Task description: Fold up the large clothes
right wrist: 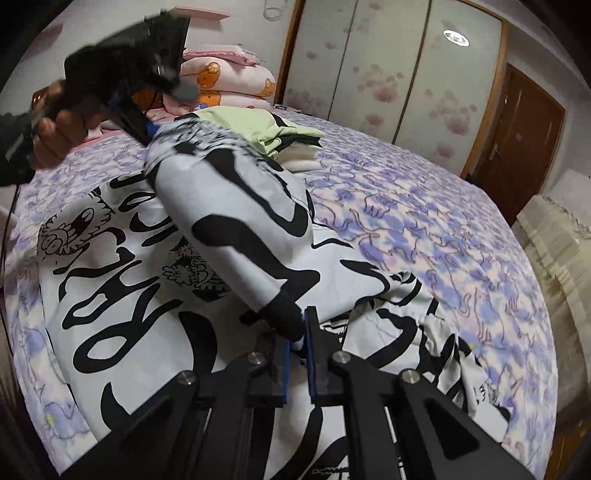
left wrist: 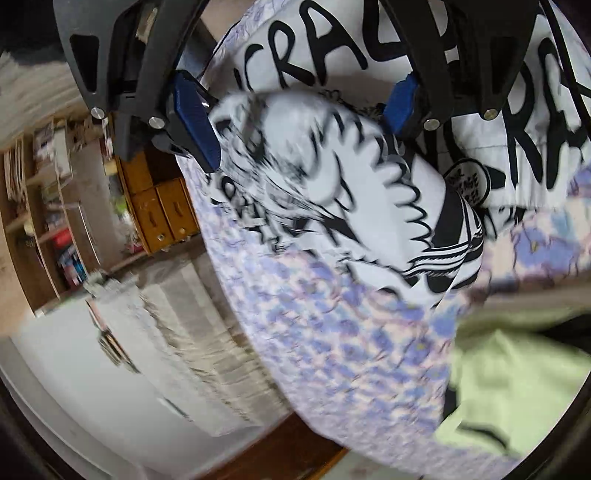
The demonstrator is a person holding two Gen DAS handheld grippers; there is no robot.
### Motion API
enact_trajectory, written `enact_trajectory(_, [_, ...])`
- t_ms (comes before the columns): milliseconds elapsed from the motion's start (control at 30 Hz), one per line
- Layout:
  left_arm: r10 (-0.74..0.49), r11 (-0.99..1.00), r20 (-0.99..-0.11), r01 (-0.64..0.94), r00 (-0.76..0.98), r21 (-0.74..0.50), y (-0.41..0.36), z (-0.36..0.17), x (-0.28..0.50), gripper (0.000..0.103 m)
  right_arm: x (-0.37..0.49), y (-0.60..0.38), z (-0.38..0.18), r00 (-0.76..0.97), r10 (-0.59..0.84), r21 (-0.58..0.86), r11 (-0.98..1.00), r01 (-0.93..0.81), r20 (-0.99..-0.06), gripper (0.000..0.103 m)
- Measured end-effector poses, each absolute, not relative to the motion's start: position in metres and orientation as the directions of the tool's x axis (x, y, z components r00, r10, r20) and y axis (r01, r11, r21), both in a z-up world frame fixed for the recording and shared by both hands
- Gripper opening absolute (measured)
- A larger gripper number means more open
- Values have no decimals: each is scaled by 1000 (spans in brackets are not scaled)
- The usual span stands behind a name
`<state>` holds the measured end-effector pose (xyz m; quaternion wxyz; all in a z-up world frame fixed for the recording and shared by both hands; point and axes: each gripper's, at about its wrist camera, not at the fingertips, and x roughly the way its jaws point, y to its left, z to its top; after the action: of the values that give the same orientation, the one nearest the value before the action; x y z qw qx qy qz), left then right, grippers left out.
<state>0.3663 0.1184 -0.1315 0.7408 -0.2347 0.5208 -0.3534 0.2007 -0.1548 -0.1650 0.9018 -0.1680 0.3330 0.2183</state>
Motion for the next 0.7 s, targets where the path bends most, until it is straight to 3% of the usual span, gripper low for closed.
enact_trajectory(67, [-763,645,-602,217,237,-732,124,-144,369,64,205,-156,-165,650,277,-115,863,-493,-707,10])
enact_trajectory(100, [-766,640,-596,200,242,-742,125,-149,369,43,208,-157,-165,617,279,-74,873,-483,-735,13])
enact_trajectory(133, [-767,638,-593,191,246,-746,125,-152,369,37,211,-160,-164,588,286,-32,882,-470,-756,19])
enact_trajectory(167, [-760,645,-598,188,253,-741,124,-153,368,35,213,-165,-162,553,311,42,894,-445,-773,22])
enact_trajectory(233, [-744,665,-616,194,260,-721,121,-153,363,34,212,-178,-159,511,369,180,907,-381,-776,38])
enact_trajectory(333, [-746,663,-619,188,246,-724,119,-155,357,34,208,-196,-162,449,466,387,885,-260,-762,51])
enact_trajectory(500, [-744,666,-626,172,234,-726,120,-157,350,34,207,-203,-190,316,684,706,706,-58,-658,52])
enact_trajectory(600, [-742,667,-628,169,233,-726,118,-155,346,34,214,-198,-196,344,710,755,656,-5,-614,52])
enact_trajectory(700, [-739,670,-629,173,241,-722,117,-152,342,34,230,-198,-200,398,665,744,664,70,-632,52])
